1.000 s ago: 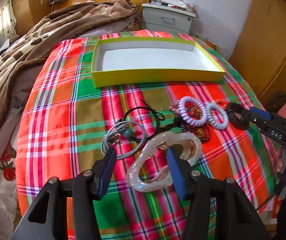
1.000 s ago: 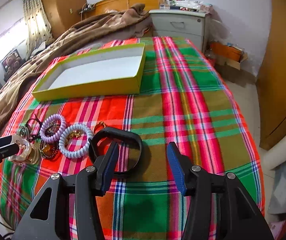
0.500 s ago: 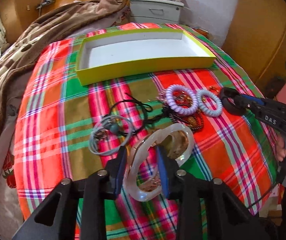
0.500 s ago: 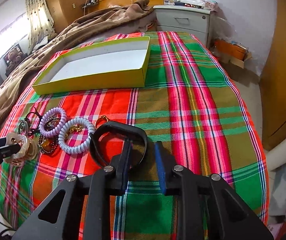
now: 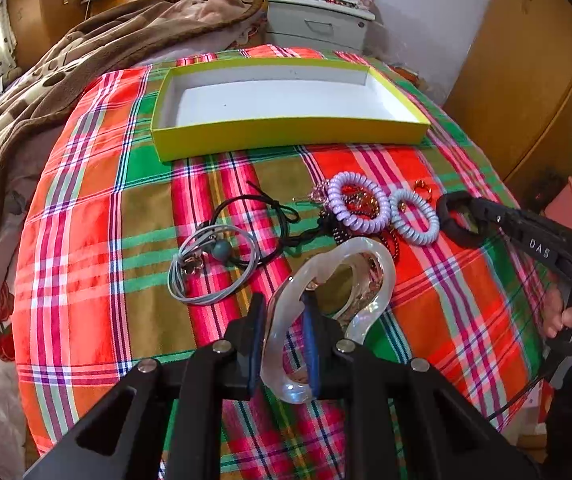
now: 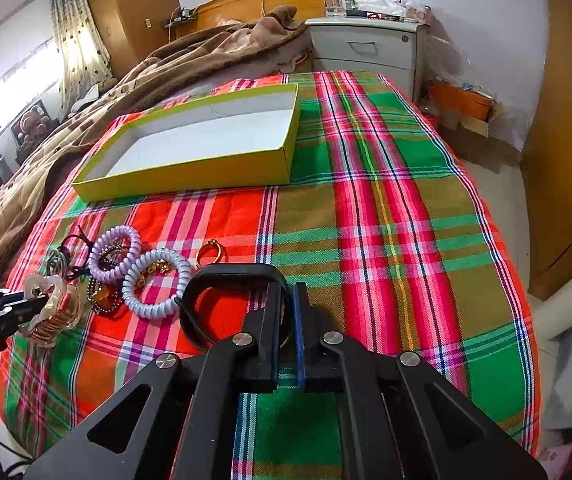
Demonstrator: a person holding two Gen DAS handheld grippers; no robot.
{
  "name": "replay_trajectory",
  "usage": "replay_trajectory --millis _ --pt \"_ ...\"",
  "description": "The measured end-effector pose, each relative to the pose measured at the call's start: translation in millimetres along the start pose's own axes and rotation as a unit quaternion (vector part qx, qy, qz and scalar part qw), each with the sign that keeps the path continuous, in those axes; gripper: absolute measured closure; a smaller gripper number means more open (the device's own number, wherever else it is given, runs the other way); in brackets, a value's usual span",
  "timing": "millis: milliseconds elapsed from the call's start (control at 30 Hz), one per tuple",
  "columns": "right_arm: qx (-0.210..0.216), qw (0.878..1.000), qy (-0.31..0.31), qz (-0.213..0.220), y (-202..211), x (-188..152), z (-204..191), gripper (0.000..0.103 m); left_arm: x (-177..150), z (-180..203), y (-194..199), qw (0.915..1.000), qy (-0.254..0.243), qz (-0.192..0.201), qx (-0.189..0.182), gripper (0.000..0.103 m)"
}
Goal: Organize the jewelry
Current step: 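Carry both items into the yellow box and open both tools to release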
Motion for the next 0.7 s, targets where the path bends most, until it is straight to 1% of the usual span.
replay_trajectory --millis 333,500,700 --pt "0.004 0.999 -0.009 0.031 18 9 -2 0.098 5 -1 15 0.9995 0.020 0.021 -0.012 0.085" --pt "0.004 0.999 -0.012 0.044 24 20 -3 0.098 18 -2 21 0.9991 0.025 0.032 -0.013 0.085" --pt "0.003 0.998 -0.008 0.062 30 44 -6 0.098 42 -4 26 0.9982 0.031 0.048 -0.016 0.085"
Point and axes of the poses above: each gripper's, at about its wrist camera, not at the fingertips, and y roughly against the way its jaws point, z to its right, x to its top, the point moved 4 cm from there along -y, roughly the way its jaws point, and after that the axes turned 9 degrees about y, right-handed, at the moved point
